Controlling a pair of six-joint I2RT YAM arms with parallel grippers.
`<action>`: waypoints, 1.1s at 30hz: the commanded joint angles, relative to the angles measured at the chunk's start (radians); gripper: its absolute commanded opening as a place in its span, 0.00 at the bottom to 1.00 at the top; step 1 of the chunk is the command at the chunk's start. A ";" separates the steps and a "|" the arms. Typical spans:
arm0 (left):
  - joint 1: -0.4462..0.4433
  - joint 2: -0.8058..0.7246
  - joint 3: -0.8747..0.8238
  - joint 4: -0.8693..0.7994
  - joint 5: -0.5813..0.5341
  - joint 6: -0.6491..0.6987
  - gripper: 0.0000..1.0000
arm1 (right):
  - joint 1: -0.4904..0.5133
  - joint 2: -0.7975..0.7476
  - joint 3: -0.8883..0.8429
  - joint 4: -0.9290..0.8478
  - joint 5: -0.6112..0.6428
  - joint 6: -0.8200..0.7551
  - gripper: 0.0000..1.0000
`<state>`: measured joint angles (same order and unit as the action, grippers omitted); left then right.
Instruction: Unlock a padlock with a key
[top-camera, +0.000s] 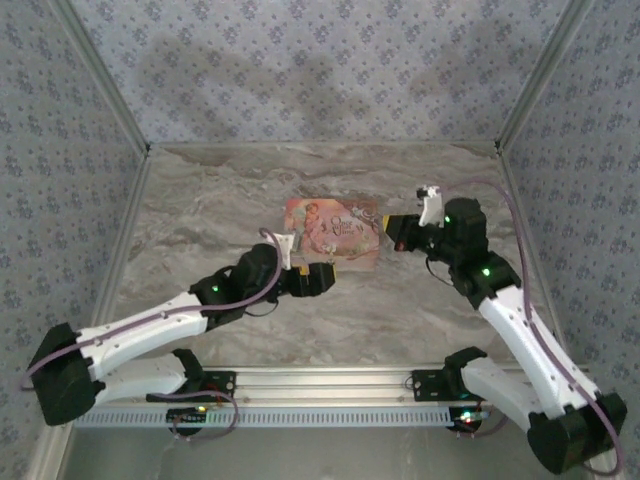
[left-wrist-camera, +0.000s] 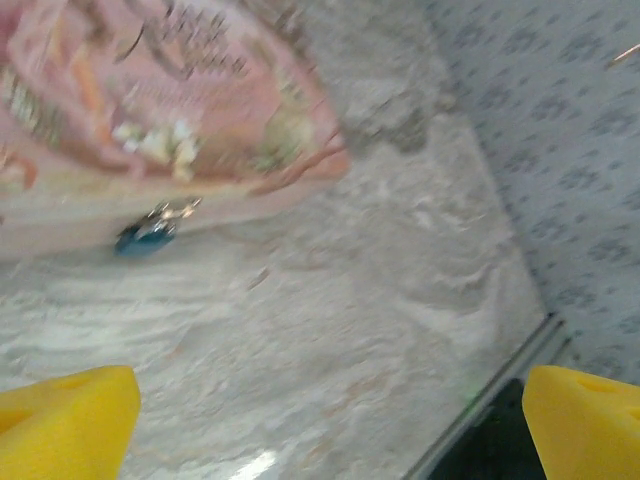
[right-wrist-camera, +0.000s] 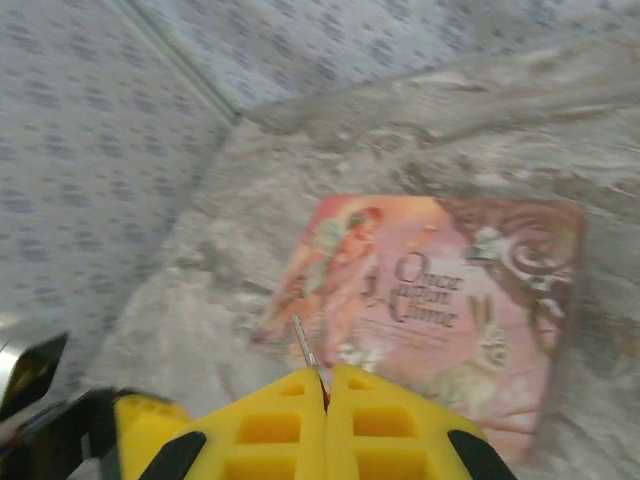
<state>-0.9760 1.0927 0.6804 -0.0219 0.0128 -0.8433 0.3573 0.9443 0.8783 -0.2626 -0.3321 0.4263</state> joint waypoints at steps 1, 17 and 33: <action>-0.020 0.055 -0.042 0.071 -0.075 -0.021 0.98 | -0.009 0.112 0.080 -0.040 0.143 -0.116 0.00; -0.027 0.344 -0.140 0.553 -0.199 0.177 0.98 | -0.062 0.786 0.556 0.026 0.217 -0.217 0.00; -0.035 0.604 -0.077 0.765 -0.218 0.334 0.98 | -0.042 1.076 0.792 -0.049 0.217 -0.266 0.00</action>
<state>-1.0039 1.6730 0.5629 0.6800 -0.1806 -0.5686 0.3054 1.9976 1.6276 -0.2768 -0.1188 0.1905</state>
